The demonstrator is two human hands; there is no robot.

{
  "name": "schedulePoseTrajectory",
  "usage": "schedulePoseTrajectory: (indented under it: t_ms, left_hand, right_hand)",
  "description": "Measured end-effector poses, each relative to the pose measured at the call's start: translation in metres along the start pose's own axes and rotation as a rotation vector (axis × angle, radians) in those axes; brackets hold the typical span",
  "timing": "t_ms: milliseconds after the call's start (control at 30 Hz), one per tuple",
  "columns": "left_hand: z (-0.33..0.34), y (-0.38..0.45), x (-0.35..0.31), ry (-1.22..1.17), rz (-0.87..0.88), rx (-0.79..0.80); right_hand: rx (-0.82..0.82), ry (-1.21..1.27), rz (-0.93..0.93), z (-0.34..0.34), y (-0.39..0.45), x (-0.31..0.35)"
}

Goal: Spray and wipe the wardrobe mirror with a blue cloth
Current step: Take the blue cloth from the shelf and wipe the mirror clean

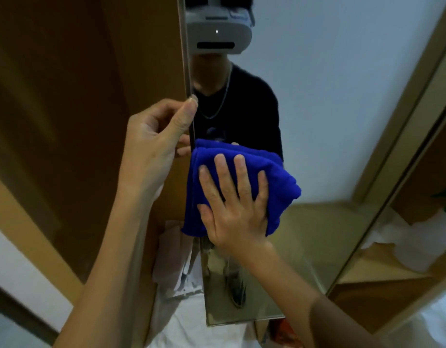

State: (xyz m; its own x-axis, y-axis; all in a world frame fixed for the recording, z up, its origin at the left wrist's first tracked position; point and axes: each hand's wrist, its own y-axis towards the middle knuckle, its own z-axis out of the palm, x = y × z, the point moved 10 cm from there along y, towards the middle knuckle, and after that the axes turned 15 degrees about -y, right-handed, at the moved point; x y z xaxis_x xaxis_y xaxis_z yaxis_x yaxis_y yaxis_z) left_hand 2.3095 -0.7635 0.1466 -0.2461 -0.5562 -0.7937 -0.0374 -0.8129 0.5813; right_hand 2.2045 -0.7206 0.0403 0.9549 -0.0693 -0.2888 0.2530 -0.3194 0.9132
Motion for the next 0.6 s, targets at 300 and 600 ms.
schedulePoseTrajectory:
  t_ms: [300,600]
  left_hand:
    - [-0.005,0.003,0.008,-0.051,0.071,0.009]
    - [-0.012,0.014,0.013,-0.055,0.067,0.006]
  right_hand:
    - [-0.028,-0.067,-0.091,0.015,-0.049,0.012]
    - [-0.093,-0.09,0.059,0.026,-0.074,-0.123]
